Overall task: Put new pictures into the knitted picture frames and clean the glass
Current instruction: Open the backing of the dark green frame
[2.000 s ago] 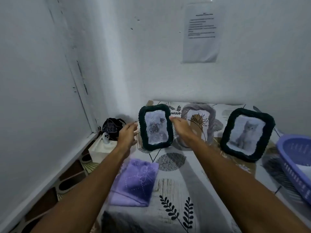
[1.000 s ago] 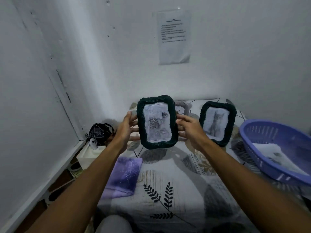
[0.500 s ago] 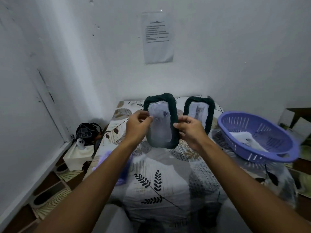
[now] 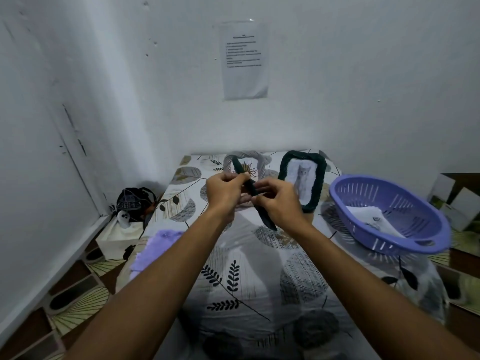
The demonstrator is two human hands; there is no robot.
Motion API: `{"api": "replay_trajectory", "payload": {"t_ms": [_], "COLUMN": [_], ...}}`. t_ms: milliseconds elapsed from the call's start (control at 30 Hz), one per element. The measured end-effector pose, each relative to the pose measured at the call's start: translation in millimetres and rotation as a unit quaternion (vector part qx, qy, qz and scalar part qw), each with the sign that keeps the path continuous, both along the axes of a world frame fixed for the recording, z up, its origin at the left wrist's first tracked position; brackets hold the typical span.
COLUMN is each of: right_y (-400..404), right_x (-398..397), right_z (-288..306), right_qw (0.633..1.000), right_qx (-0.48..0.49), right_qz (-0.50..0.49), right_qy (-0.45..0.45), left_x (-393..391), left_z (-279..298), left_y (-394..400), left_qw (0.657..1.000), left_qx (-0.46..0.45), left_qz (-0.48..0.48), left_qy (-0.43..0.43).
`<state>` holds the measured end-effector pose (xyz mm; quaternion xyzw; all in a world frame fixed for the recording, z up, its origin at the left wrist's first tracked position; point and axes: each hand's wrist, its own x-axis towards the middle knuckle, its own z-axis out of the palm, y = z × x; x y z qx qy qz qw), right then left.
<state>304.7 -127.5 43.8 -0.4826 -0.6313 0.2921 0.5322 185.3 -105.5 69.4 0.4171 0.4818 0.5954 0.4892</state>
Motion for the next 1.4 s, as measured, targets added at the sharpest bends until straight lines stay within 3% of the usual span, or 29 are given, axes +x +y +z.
{"api": "replay_trajectory", "payload": {"t_ms": [133, 333, 433, 567, 667, 767, 933, 1300, 1400], "right_y": [-2, 2, 12, 21, 20, 23, 36, 51, 54], "right_x": [1, 29, 42, 44, 35, 30, 28, 26, 29], "right_z": [6, 24, 20, -13, -37, -53, -77, -88, -92], "right_qw": [1.0, 0.993, 0.985, 0.967, 0.937, 0.929, 0.929, 0.954, 0.953], "right_qx": [-0.018, -0.044, -0.104, -0.246, -0.334, -0.351, -0.35, -0.286, -0.283], "right_qz": [0.009, -0.045, -0.056, -0.052, 0.008, -0.021, -0.06, -0.06, -0.056], "right_qy": [-0.023, 0.097, 0.122, 0.031, 0.1, 0.117, 0.103, -0.068, -0.094], "left_x": [-5, -26, -41, -55, -59, -60, -62, -65, -64], "left_z": [-6, -20, -35, -53, -71, -90, -112, -137, -135], "left_y": [-1, 3, 7, 9, 12, 18, 37, 68, 72], "left_qw": [0.999, 0.997, 0.997, 0.993, 0.988, 0.983, 0.983, 0.965, 0.936], "left_qx": [-0.007, -0.039, -0.053, -0.094, -0.133, -0.165, -0.181, -0.168, -0.129], "left_qz": [0.026, -0.018, -0.012, -0.023, -0.046, -0.055, -0.042, -0.056, -0.049], "left_qy": [-0.023, -0.069, -0.063, -0.074, -0.07, -0.061, -0.004, 0.193, 0.325]}}
